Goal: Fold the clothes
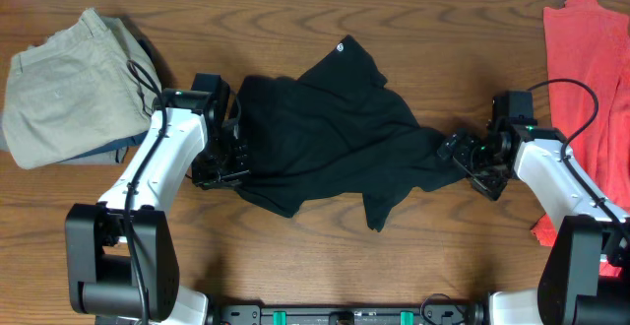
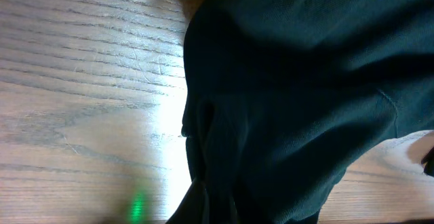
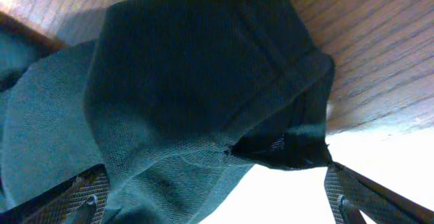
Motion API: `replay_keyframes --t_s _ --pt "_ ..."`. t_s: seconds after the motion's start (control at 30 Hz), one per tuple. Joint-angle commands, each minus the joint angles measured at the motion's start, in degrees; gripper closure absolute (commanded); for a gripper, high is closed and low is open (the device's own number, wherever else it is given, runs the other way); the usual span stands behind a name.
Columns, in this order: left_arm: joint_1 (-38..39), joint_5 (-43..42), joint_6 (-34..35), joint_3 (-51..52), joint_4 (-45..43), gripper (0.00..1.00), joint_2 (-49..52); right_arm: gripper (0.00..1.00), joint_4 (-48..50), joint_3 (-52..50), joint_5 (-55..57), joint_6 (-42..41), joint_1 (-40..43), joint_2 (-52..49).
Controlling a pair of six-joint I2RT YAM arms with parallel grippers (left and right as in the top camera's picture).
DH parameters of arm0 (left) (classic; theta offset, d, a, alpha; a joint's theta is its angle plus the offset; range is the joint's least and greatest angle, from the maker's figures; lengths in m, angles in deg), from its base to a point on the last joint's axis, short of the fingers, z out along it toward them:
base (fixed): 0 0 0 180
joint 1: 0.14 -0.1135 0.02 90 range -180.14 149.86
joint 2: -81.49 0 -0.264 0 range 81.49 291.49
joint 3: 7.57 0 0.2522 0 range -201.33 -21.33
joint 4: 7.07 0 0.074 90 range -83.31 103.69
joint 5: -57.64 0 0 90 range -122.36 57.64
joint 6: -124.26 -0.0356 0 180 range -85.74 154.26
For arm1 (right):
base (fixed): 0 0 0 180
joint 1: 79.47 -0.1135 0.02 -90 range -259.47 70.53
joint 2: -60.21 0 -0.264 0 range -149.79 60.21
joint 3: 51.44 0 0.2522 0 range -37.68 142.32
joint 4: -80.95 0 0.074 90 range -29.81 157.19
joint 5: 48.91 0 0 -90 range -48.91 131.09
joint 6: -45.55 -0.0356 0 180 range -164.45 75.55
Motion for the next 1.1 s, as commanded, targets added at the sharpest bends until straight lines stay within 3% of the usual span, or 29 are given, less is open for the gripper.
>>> replay_keyframes --t_s 0.0,0.1,0.43,0.53,0.8,1.07 --pt "-0.28 0.79 0.52 0.35 0.15 0.94 0.26 0.01 -0.48 -0.07 -1.44 -1.18 0.81 0.68" --pt "-0.28 0.79 0.5 0.35 0.15 0.94 0.26 0.01 -3.28 -0.04 -1.7 -2.27 1.22 2.4" --pt "-0.28 0.79 0.5 0.35 -0.31 0.94 0.26 0.01 -7.74 -0.11 -4.13 -23.47 4.52 4.2" --pt "-0.28 0.79 0.52 0.35 -0.52 0.94 0.26 0.11 -7.5 -0.15 -4.24 -28.39 4.46 4.2" --pt "-0.28 0.74 0.52 0.35 -0.92 0.94 0.26 0.17 -5.09 -0.17 -0.02 -35.43 4.42 4.2" --pt "-0.24 0.74 0.55 0.35 -0.87 0.94 0.26 0.21 -1.36 -0.2 2.56 -37.38 4.31 4.17"
